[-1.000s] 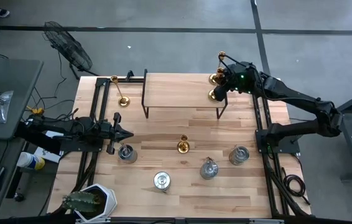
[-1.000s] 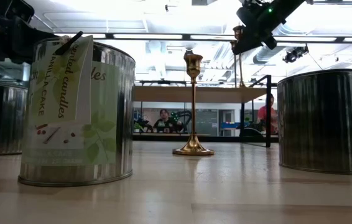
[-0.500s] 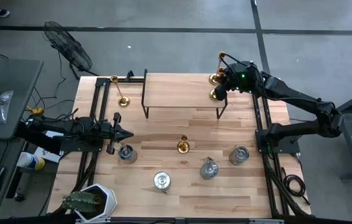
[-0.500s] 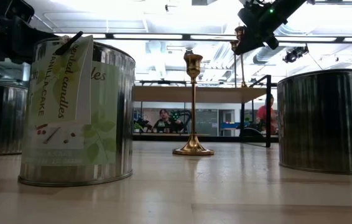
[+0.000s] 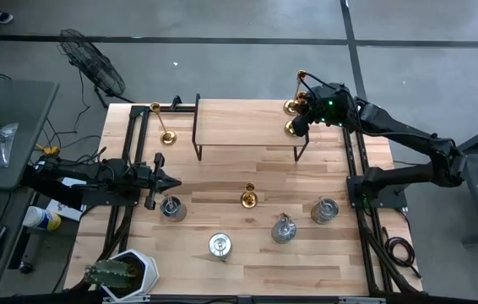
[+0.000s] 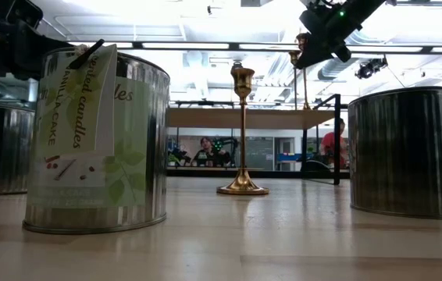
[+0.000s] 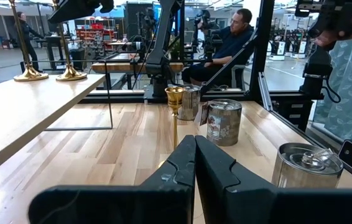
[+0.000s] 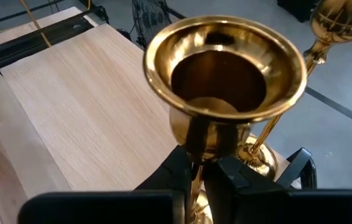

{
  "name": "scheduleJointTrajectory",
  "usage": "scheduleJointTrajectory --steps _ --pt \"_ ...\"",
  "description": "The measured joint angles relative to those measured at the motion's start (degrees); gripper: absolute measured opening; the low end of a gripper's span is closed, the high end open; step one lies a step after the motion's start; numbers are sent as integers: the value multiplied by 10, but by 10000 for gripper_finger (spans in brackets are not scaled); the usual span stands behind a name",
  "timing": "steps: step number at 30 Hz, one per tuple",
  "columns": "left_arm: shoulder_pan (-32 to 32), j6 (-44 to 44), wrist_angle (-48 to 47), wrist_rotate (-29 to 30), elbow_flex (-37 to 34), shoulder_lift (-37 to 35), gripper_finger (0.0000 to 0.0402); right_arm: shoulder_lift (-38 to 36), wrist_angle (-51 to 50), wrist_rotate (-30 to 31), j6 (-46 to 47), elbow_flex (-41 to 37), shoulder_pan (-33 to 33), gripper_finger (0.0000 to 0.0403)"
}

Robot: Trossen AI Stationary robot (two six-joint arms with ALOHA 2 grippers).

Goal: Pick & Place candle stick holders
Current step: Put the gold candle holder on the shelf aligned with the other candle holder, then put the gold candle holder on the shelf

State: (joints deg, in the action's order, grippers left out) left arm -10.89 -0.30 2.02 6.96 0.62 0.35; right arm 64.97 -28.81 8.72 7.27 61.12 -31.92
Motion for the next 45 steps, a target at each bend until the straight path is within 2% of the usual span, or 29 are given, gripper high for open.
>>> scheduleJointTrajectory --steps 13,17,24,29,36,45 --pt "0 0 0 0 0 0 0 1 -6 1 0 -2 0 68" --pt "0 0 0 0 0 0 0 1 -5 1 4 -2 0 109" --pt "0 0 0 1 0 0 0 -5 -14 5 27 -1 0 206" --pt "0 0 0 1 0 0 0 -19 -41 37 41 -1 8 248" --pt "0 0 0 3 0 0 0 -51 -127 38 62 0 38 258" --pt "0 0 0 3 0 0 0 -85 -203 -51 68 0 108 259"
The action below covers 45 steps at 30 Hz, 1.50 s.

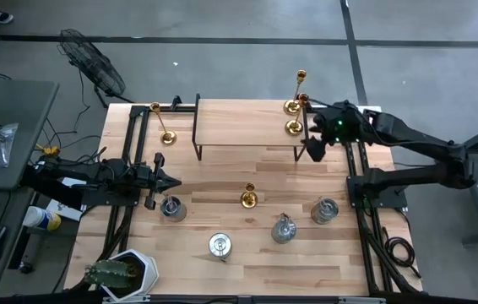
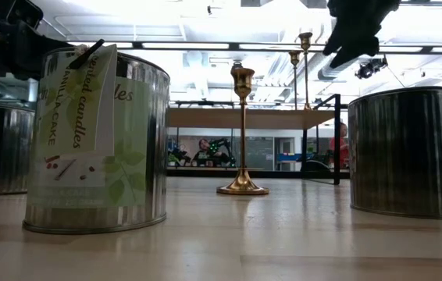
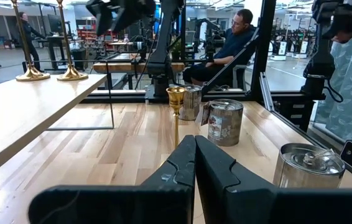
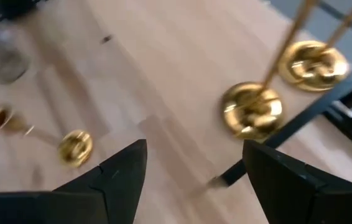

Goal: Pick & Place candle stick holders
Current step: Put the gold candle holder on the shelf

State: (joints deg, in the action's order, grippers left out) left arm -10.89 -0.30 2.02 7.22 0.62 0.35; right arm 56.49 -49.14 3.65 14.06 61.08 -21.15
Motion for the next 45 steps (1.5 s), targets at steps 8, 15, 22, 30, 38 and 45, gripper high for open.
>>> scheduleJointTrajectory --steps 8,15,22,30,38,45 --pt "0 0 0 0 0 0 0 -15 -3 -14 -37 -28 60 259" --pt "0 0 0 -1 0 0 0 -21 113 -23 -20 -118 117 259" --pt "0 0 0 -3 0 0 0 -13 248 -21 -19 -204 177 259" --pt "0 0 0 -3 0 0 0 25 402 48 -43 -275 264 259" --pt "0 0 0 -2 0 0 0 109 555 82 -97 -288 329 259" --pt "0 0 0 -2 0 0 0 220 704 101 -118 -289 355 300"
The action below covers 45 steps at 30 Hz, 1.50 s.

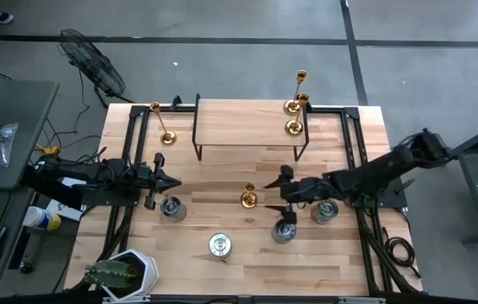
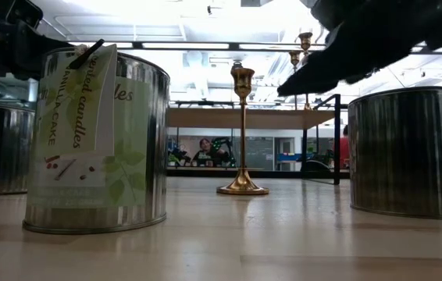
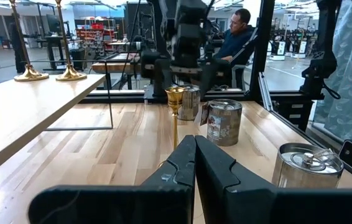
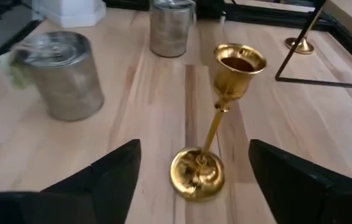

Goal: Pick & Place candle stick holders
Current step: Put the gold candle holder on the shelf

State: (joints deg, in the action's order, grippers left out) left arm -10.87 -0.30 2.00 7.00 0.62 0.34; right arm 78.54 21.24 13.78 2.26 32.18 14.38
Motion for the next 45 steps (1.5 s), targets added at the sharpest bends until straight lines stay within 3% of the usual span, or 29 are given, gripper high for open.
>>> scheduleJointTrajectory --steps 8,23,32,36,45 --pt "0 0 0 0 0 0 0 104 140 32 79 0 -3 356" --pt "0 0 0 2 0 0 0 174 205 58 102 30 -21 348" --pt "0 0 0 2 0 0 0 175 207 58 100 43 -30 347" --pt "0 0 0 2 0 0 0 175 207 58 100 43 -31 330" --pt "0 0 0 1 0 0 0 175 210 56 100 43 -30 250"
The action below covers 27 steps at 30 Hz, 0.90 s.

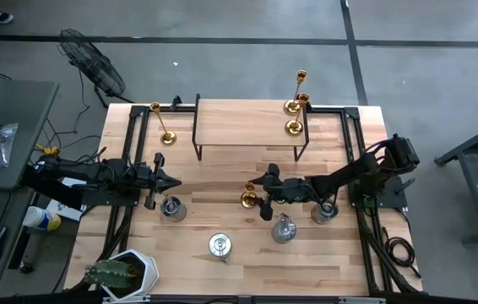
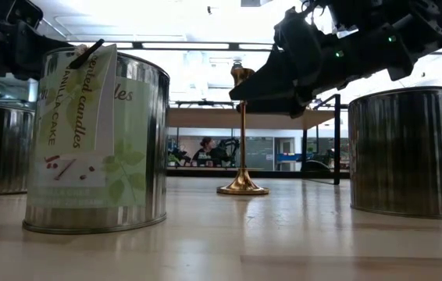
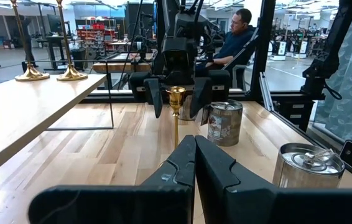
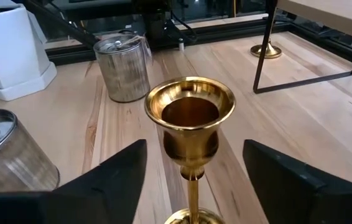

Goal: Pick & Place candle stick holders
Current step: Put the gold candle holder on the shelf

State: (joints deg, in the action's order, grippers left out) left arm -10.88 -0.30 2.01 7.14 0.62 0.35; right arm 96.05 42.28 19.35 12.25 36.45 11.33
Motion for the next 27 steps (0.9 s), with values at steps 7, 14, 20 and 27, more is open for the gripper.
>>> scheduleJointTrajectory --steps 7,14,20,27 --pt "0 0 0 -2 0 0 0 0 0 0 0 0 0 208" --pt "0 0 0 -2 0 0 0 0 11 -1 0 0 0 182" --pt "0 0 0 -2 0 0 0 0 16 -1 0 0 0 156" --pt "0 0 0 -2 0 0 0 0 16 -1 0 0 0 126"
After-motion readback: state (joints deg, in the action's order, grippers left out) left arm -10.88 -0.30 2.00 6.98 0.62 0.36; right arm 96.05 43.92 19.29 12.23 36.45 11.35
